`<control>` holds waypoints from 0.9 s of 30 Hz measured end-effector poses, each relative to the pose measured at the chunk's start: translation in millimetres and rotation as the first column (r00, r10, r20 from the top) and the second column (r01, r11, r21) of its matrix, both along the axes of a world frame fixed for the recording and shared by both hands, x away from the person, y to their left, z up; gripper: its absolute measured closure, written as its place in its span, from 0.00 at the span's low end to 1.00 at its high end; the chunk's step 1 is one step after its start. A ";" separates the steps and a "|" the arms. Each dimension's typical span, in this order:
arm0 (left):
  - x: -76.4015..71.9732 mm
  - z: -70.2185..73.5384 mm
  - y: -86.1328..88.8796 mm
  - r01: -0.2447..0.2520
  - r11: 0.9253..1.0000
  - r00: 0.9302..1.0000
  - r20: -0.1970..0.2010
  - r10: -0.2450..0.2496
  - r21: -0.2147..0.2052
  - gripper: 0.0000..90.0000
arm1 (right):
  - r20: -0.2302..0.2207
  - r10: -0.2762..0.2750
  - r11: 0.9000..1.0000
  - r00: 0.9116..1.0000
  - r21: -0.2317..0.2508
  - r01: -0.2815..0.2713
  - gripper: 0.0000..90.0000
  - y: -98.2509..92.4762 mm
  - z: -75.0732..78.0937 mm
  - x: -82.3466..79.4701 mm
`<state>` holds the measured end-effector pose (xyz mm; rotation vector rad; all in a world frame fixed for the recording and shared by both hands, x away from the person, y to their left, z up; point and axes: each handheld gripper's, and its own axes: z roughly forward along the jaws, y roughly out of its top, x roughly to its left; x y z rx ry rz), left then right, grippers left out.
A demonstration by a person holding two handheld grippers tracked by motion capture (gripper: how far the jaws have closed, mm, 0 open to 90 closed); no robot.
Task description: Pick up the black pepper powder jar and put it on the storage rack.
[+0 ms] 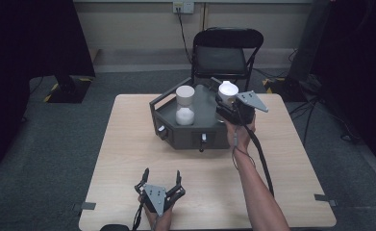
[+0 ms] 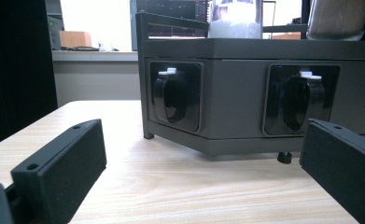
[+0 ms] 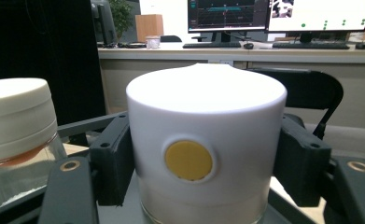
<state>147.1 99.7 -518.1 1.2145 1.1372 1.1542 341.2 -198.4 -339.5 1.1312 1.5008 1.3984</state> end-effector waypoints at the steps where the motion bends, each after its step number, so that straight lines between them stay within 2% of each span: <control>1: -0.1 -0.1 0.0 0.000 1.000 1.000 0.000 0.000 0.000 0.00 | 0.000 0.002 1.000 1.000 -0.001 -0.002 0.33 0.4 -1.6 -0.3; 8: 0.0 -0.1 0.3 0.002 1.000 1.000 0.000 -0.002 -0.001 0.00 | -0.012 0.007 1.000 1.000 -0.004 -0.007 0.33 4.1 -8.9 0.5; 14: 0.0 0.2 0.2 0.001 1.000 1.000 -0.001 -0.001 0.003 0.00 | -0.004 0.004 1.000 1.000 0.002 -0.004 0.33 5.2 -13.8 0.5; 27: -0.1 0.4 0.6 0.004 1.000 1.000 -0.002 -0.004 0.005 0.00 | 0.020 0.014 0.999 1.000 -0.041 -0.013 0.33 6.7 -17.0 -4.0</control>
